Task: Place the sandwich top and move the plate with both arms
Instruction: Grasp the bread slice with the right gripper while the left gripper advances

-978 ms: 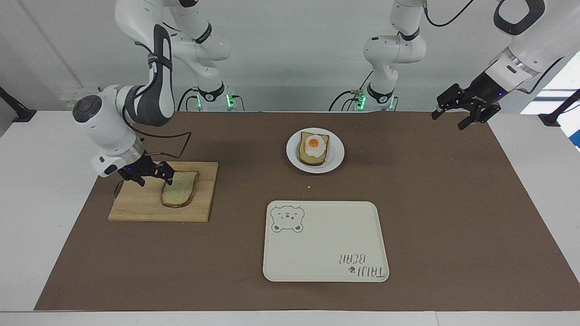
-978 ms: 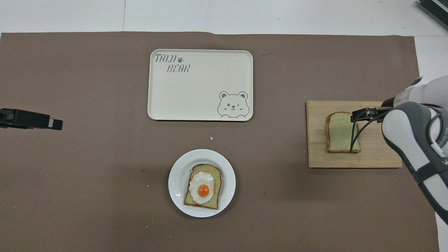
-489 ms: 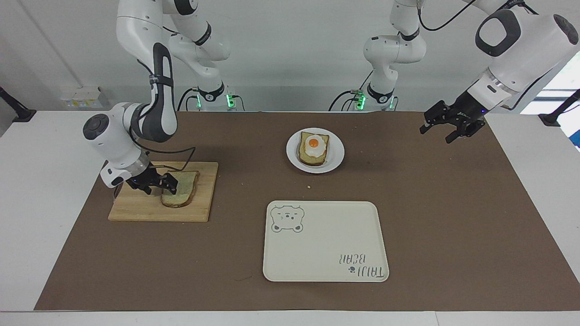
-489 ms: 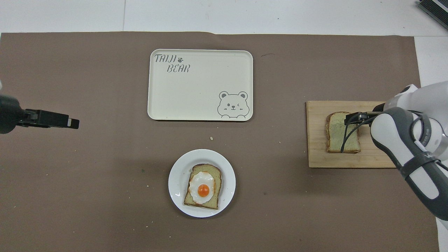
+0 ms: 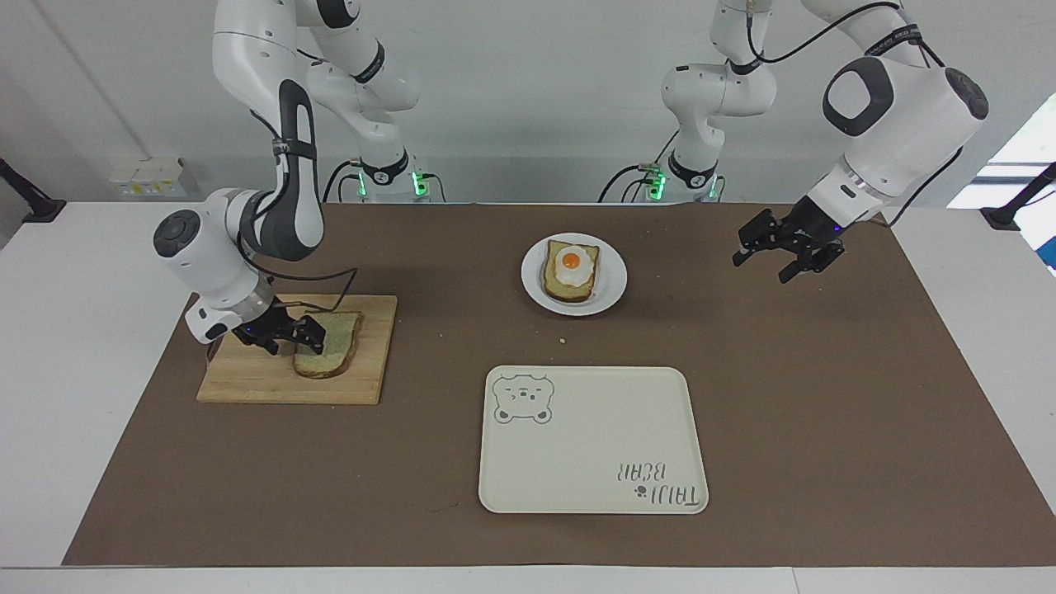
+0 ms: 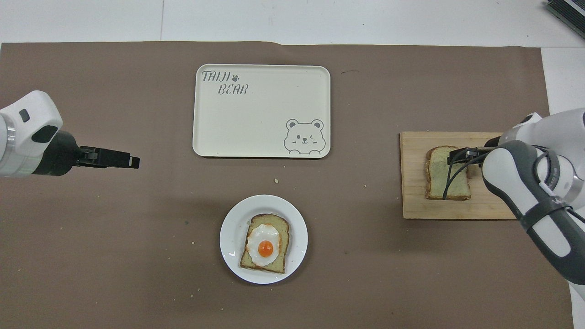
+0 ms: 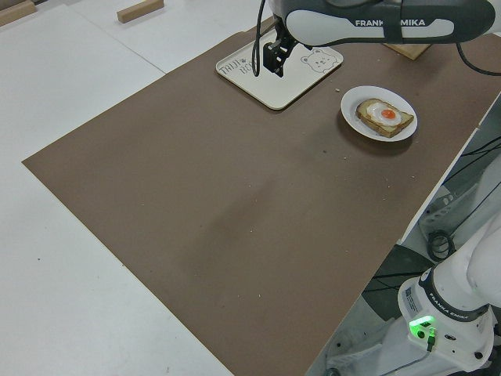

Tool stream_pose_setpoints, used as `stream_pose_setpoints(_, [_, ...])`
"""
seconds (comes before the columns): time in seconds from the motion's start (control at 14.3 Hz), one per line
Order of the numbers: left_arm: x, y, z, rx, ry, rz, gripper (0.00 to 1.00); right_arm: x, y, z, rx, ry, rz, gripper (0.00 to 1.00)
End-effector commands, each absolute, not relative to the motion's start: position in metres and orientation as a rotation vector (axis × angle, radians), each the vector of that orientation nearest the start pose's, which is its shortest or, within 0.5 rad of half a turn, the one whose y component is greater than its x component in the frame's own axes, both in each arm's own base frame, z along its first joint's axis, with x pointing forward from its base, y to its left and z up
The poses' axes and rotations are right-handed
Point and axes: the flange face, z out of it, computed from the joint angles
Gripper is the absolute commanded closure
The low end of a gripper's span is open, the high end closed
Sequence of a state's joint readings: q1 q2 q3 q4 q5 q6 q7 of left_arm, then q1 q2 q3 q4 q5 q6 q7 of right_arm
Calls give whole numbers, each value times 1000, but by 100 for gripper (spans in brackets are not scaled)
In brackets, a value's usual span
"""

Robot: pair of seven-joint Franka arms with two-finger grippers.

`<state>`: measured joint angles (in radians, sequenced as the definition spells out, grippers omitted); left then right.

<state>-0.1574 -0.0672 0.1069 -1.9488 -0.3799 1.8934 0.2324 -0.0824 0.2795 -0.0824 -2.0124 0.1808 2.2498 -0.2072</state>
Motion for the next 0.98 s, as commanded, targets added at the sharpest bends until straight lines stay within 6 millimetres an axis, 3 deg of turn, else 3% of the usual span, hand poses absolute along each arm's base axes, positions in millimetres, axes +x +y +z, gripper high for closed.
stream_pose_setpoints(0.0, [537, -53, 515, -3508, 266, -115, 0, 585, -91, 306, -2998, 85, 3, 22])
stream_pose_setpoints(0.28, [541, -52, 523, -3507, 261, -132, 0, 582, -88, 301, -2996, 75, 19, 72])
stream_pose_setpoints(0.49, [544, -51, 530, -3498, 181, -96, 0, 589, -71, 301, -3000, 31, 17, 100])
stream_pose_setpoints(0.91, [543, -44, 528, -3407, 212, -59, 0, 590, -71, 305, -3001, 14, 21, 100])
